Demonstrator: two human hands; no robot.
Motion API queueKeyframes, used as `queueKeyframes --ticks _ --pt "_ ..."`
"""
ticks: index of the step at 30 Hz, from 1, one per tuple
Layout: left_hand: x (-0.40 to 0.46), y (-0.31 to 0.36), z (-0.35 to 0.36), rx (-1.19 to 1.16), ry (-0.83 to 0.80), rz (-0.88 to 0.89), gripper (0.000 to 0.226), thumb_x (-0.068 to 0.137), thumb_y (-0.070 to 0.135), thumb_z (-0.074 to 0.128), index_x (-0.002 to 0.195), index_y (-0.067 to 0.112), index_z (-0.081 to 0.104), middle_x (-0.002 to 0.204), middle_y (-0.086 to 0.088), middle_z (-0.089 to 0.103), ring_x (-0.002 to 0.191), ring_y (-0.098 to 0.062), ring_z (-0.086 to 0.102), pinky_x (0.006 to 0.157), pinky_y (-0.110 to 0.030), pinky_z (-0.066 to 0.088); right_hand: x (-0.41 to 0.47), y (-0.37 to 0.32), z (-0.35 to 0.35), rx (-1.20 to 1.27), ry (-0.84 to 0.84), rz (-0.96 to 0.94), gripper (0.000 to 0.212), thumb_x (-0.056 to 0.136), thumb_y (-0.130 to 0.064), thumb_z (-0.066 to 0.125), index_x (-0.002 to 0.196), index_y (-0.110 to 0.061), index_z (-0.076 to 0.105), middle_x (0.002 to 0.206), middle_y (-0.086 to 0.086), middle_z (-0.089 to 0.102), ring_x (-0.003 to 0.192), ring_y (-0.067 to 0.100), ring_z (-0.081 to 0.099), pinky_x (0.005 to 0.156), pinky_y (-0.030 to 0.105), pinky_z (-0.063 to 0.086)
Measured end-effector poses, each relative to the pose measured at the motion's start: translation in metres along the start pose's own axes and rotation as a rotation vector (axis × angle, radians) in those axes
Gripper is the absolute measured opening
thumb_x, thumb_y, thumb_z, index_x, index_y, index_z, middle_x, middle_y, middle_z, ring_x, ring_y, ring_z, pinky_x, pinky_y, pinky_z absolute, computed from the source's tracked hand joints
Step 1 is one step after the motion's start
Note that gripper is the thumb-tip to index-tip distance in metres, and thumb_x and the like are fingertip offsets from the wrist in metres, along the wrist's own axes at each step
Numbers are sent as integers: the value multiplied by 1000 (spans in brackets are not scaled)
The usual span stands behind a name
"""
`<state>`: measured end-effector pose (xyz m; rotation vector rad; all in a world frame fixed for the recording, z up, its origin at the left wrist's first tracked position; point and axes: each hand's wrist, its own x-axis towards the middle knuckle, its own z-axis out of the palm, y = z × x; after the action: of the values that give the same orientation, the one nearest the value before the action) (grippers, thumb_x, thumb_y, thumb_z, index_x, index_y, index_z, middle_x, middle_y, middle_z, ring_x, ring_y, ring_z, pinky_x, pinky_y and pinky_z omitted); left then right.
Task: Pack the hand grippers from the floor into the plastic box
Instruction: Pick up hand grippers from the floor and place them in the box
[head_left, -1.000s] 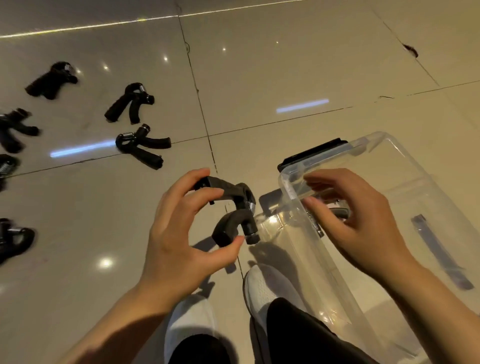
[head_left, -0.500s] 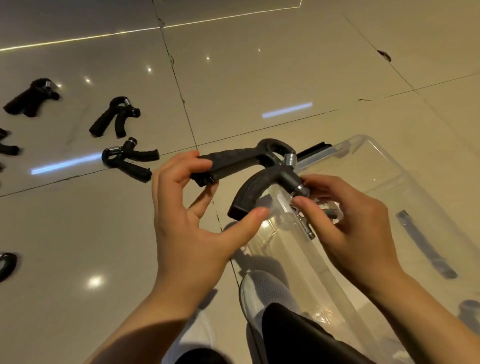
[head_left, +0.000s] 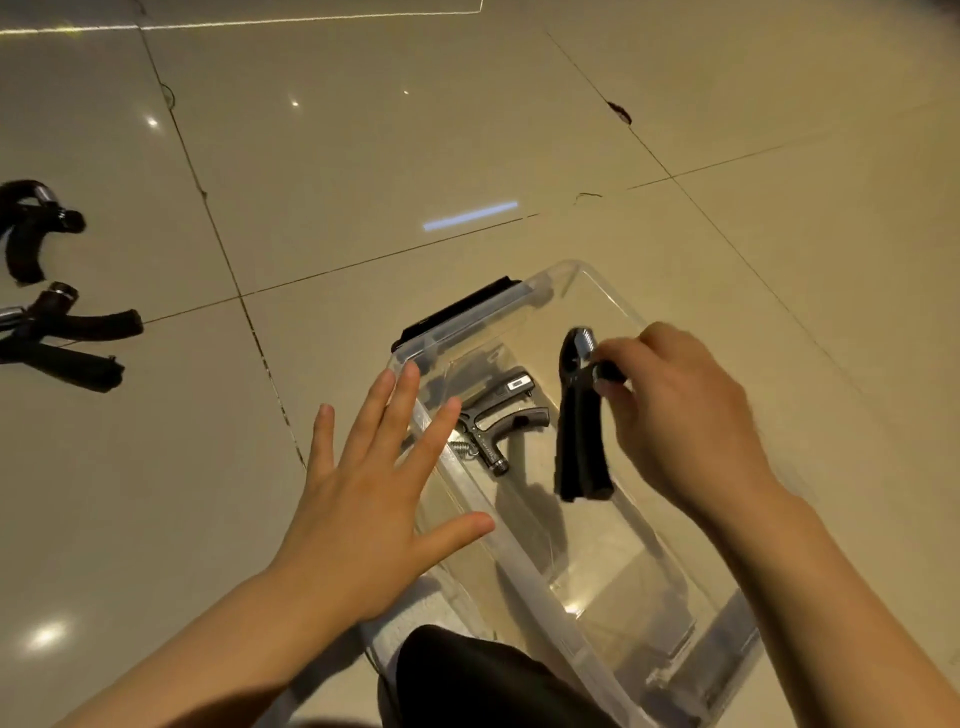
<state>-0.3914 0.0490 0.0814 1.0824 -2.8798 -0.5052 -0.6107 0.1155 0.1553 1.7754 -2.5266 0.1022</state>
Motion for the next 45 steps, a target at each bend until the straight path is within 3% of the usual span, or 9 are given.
queueKeyframes --ticks 4,11,17,30,33,36,39,42,45 --pt "0 -1 3 13 38 18 85 83 80 14 150 28 5 157 -7 -10 144 -21 -10 109 -59 10 -6 8 20 -10 -364 -36 21 95 -24 47 112 -20 58 98 -1 51 91 20 47 67 31 43" --pt "1 -2 6 56 43 40 85 84 77 17 150 25 8 157 -11 -4 144 -25 -4 109 -61 10 3 8 78 -184 -686 -45 23 94 -23 49 110 -9 58 108 9 55 98 27 53 68 33 39" --pt "2 -2 7 70 48 40 85 84 78 16 150 25 9 157 -10 -4 144 -25 -4 106 -63 11 9 7 125 -83 -539 49 26 96 -22 45 115 -10 58 110 8 53 99 26 53 64 33 38" --pt "2 -6 10 56 57 64 84 85 77 16 150 25 7 157 -11 -5 144 -26 -6 106 -58 11 5 12 122 158 -420 82 30 94 -38 52 120 -26 57 109 -1 54 99 20 54 69 31 44" --pt "2 -6 10 35 65 74 83 85 77 16 150 27 5 157 -11 -6 144 -25 -7 107 -55 11 4 27 111 144 -485 149 44 90 -39 57 132 -26 46 115 1 55 102 21 56 75 34 49" --pt "3 -7 11 21 69 76 83 85 77 16 150 28 4 157 -10 -7 144 -25 -8 108 -55 12 -8 37 109 32 -681 199 57 86 -46 60 135 -23 40 118 3 54 102 23 55 79 35 49" --pt "3 -6 11 17 69 76 83 84 77 15 150 28 5 157 -10 -7 143 -25 -8 107 -54 11 -21 31 124 35 -828 249 85 76 -56 67 142 -23 24 130 8 45 108 27 54 83 38 50" --pt "2 -6 11 18 67 80 83 84 77 16 150 27 5 157 -10 -7 143 -25 -9 107 -54 11 -27 18 140 92 -857 306 105 69 -59 72 145 -20 12 139 15 34 113 33 53 82 39 50" --pt "2 -6 11 10 65 78 83 84 77 16 150 28 5 157 -10 -8 143 -24 -9 107 -54 12 -31 11 146 59 -788 322 106 64 -63 74 141 -17 17 134 15 38 109 32 55 72 37 47"
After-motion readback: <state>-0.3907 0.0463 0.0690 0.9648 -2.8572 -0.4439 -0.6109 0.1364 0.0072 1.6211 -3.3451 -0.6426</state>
